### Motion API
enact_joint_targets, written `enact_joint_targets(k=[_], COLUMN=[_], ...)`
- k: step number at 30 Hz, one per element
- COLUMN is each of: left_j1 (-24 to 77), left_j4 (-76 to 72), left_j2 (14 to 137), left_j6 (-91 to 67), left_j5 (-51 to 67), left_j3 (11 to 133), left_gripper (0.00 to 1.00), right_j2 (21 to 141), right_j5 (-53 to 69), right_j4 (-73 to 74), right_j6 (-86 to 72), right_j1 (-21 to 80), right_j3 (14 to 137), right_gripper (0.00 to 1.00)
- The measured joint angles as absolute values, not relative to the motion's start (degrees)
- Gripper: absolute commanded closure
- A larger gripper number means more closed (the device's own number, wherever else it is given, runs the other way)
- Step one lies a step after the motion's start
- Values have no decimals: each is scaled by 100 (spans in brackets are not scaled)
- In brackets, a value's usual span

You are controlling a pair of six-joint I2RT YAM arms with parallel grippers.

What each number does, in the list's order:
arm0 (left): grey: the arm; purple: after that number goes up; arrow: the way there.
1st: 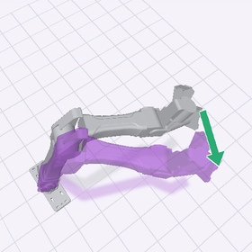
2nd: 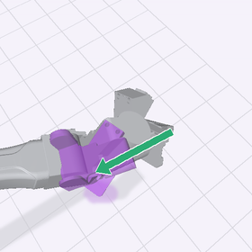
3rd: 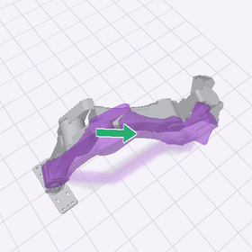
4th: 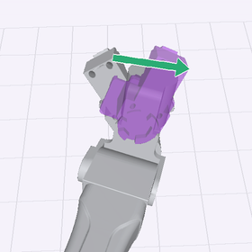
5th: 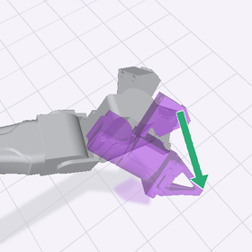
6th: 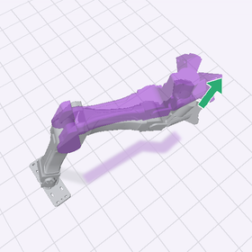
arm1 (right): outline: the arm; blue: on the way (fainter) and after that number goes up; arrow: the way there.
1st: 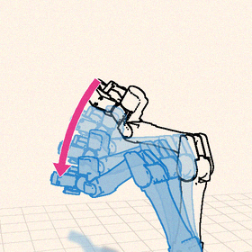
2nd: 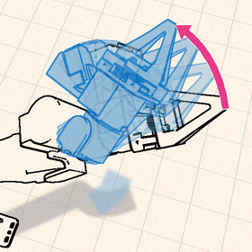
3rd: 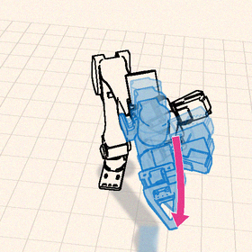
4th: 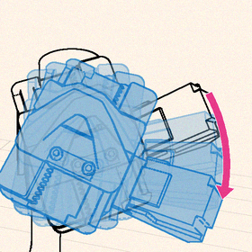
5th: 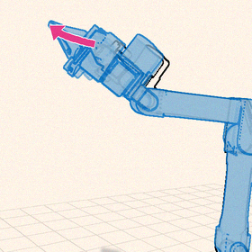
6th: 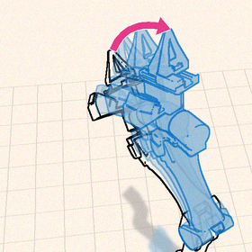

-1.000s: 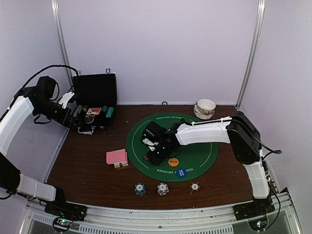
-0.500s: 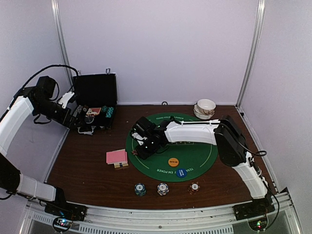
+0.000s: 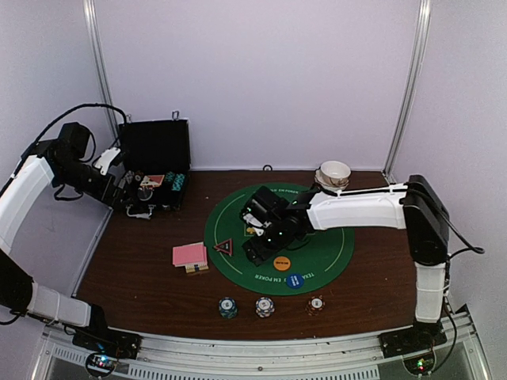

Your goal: Distribute texas hold em gaming equipment

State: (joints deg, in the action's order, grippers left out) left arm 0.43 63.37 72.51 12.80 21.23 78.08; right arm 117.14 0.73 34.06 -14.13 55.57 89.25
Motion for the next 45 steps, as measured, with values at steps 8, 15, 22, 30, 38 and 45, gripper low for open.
enact_joint_targets(k=[8, 15, 22, 30, 38, 45], left_j1=[45, 45, 43, 43, 45, 45], left_j4=[6445, 6482, 6484, 6482, 6484, 6484], left_j2=[7251, 7251, 7251, 7251, 7251, 7253], left_j6=[1280, 1280, 1280, 1278, 1278, 1275], left_j5=[2185, 2211, 2224, 2263, 2279, 2279], left_j3=[7964, 8012, 8016, 8031, 8036, 8047], left_gripper=[2, 2, 2, 2, 2, 2], right_j2=[10871, 10871, 10881, 11030, 11056, 11240], right_j5=[-222, -239, -148, -45, -34, -132], right_j4=[3256, 3186, 2941, 2838, 2849, 2877], right_j6=[-1782, -2040, -2233, -2290, -2281, -2198], right_j1=[5524, 5522, 5435, 5262, 5234, 5140], right_j3=[7474, 7063, 7035, 7070, 7144, 7441], right_gripper=[13, 24, 38, 44, 59, 60])
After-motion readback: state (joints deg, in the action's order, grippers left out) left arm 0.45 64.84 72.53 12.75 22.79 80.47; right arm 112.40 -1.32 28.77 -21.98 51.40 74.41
